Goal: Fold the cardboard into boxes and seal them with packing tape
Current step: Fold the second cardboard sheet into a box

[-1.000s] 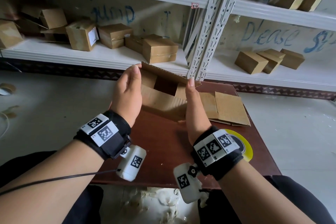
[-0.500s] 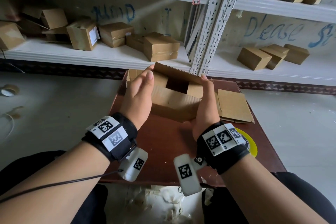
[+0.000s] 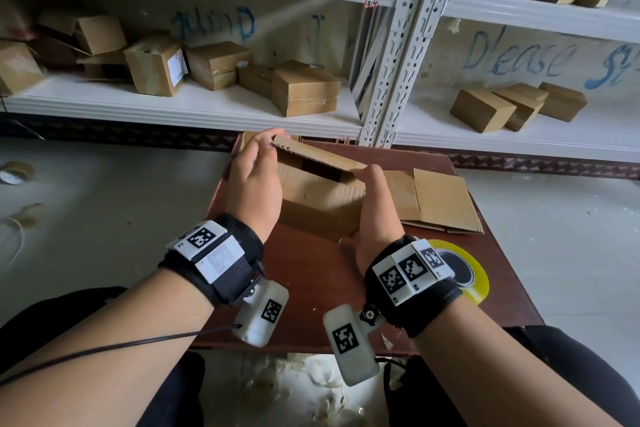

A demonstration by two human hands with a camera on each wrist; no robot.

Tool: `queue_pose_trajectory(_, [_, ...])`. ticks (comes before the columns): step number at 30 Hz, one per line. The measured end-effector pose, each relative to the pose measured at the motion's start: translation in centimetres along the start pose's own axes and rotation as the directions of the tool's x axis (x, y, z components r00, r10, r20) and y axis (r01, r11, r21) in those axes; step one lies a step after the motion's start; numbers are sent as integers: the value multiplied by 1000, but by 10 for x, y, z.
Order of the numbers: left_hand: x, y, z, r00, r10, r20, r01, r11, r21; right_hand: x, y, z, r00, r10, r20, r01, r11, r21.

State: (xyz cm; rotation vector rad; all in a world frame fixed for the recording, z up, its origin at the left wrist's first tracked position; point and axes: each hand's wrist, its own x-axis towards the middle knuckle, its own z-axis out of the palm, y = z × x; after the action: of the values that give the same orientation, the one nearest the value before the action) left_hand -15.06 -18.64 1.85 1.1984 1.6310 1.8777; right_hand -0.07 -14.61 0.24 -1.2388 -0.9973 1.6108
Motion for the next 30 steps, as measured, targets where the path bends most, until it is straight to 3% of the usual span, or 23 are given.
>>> queue_pose_trajectory(5, [3, 2, -3, 1000, 26, -3, -26, 996, 85, -3, -2, 5, 997, -80, 23, 81, 996, -42])
queue_pose_trajectory(16, [5, -3, 1, 999, -7, -39, 4, 996, -84, -2, -1, 5, 992, -125, 19, 126, 990, -66])
queue_pose_trajectory(30, [8, -9, 1, 994, -16, -109, 7, 996, -88, 0, -2, 0, 987, -163, 8, 163, 987, -12])
